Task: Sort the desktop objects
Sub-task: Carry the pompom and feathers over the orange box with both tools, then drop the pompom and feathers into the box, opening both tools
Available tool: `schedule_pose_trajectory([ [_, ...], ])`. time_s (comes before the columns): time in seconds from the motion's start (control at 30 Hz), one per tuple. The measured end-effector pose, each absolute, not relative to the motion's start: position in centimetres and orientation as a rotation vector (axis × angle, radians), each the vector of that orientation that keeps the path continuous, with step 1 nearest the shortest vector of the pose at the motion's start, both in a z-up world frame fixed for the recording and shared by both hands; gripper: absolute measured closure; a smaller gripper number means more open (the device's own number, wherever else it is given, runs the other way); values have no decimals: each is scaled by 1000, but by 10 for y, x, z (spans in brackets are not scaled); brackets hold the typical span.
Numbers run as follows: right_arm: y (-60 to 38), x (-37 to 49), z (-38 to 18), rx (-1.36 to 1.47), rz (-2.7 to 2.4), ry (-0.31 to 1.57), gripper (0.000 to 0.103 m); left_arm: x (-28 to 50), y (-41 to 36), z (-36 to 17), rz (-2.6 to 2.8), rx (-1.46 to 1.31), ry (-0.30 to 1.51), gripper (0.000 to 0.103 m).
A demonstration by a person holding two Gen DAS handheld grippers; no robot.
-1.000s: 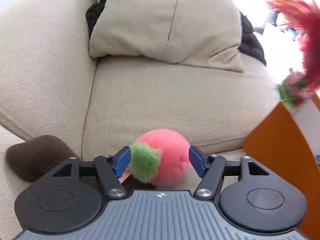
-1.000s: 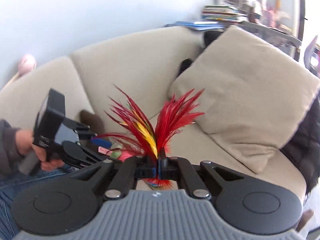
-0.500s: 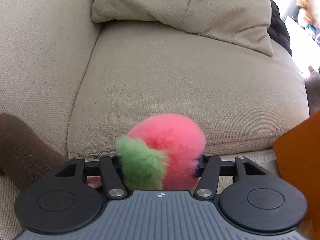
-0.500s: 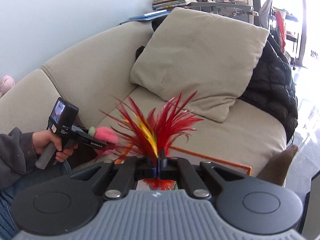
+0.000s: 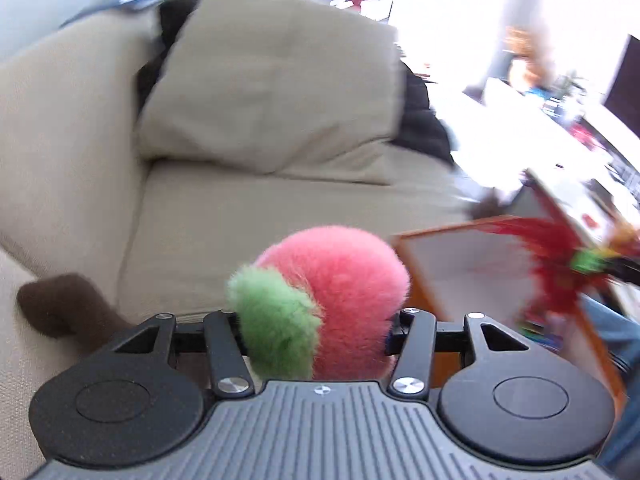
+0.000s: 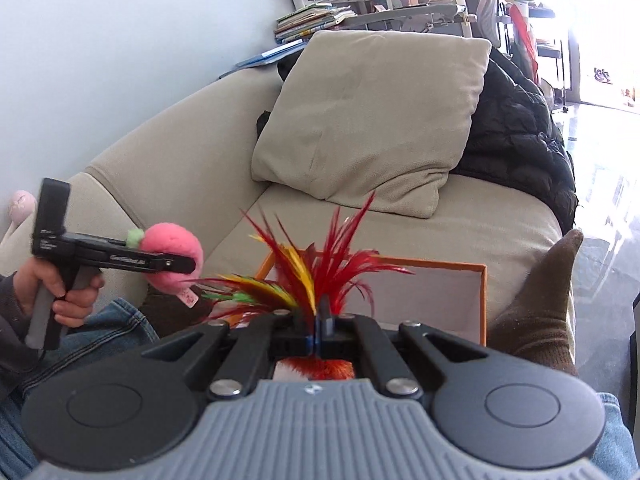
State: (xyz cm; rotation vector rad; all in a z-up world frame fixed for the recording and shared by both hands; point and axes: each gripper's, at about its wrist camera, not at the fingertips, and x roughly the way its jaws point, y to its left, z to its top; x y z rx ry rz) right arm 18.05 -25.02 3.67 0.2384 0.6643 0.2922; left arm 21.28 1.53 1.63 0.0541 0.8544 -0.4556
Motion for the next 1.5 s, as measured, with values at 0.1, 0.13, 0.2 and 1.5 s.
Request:
schedule_pose_trajectory([
  [0.1, -257, 164, 39, 281, 274, 632, 103, 173, -23, 44, -592, 134, 829, 44],
  [0.13, -260, 159, 40, 296, 270, 623, 103, 162, -37, 47, -628, 160, 827, 44],
  [0.2, -264, 147, 40, 319, 263, 604, 103, 140, -58, 54, -690, 214, 816, 44],
  [1.5, -235, 120, -5, 460, 413, 667, 103, 106, -106, -34, -800, 285, 1185, 37],
])
